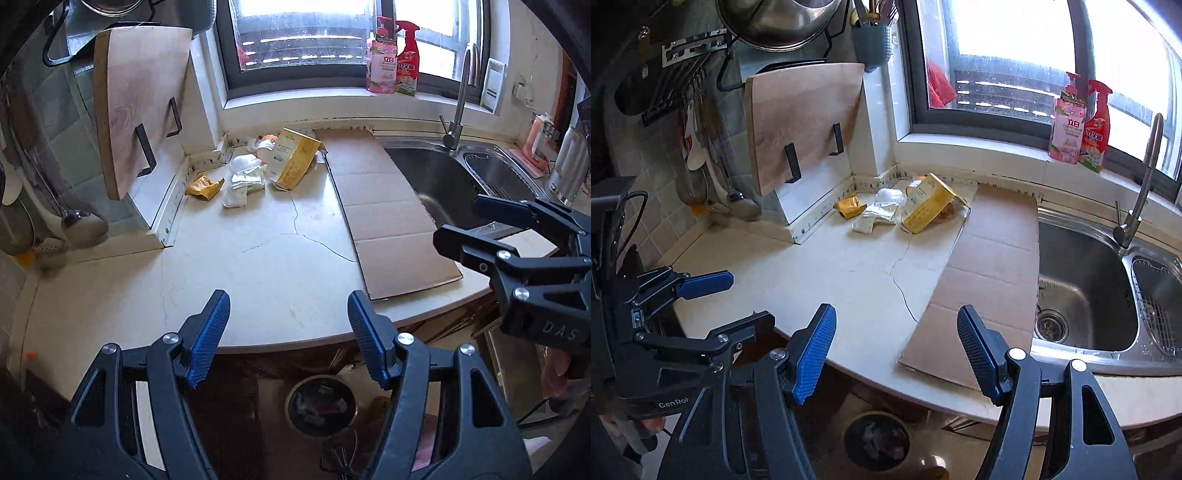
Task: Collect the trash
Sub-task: 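Raise both open tools back toward the counter, then grasp the white tissue with the left tool while the right tool grasps the yellow box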
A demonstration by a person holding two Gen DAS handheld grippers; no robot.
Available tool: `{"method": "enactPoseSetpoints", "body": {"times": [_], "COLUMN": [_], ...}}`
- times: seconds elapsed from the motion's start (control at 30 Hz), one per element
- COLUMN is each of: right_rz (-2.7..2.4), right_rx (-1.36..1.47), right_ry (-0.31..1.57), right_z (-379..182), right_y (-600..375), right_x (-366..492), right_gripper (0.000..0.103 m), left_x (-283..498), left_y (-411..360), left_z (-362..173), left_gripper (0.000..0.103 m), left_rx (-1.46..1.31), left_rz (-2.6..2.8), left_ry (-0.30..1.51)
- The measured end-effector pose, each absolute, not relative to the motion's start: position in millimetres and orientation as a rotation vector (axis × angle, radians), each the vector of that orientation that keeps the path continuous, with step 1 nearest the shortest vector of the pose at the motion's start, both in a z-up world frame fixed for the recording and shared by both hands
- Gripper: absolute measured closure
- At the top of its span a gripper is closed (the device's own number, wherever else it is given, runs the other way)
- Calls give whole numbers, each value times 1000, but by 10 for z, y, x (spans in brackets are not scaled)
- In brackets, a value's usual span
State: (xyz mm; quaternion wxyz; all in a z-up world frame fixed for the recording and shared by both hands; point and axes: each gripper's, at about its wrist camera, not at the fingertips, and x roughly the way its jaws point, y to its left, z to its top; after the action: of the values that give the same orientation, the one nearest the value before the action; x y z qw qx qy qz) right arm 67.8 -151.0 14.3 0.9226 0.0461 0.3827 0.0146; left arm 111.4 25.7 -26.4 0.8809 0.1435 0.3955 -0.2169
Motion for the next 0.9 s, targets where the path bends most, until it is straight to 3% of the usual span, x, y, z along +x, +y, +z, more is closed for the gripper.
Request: {"method": "enactPoseSetpoints", "body": {"times": [0.37,0.77,0.9], "right_rz": [61,127,163], "right_rx": [89,335,402], "right_ry": [812,944,998], "right_z": [-96,-752,-1124], "right_y": [-1738,-2706,-2865], "right_x": [1614,3342,3960], "right_gripper": [34,34,34], "left_x": [2009,3523,4035], "left_y": [237,-140,-225], "left_z": [-454,-716,-1034], "left_gripper": [39,40,51], "left_rx": [185,219,203], "left_rz": [-366,-170,-152], "left_ry": [951,1005,1097]}}
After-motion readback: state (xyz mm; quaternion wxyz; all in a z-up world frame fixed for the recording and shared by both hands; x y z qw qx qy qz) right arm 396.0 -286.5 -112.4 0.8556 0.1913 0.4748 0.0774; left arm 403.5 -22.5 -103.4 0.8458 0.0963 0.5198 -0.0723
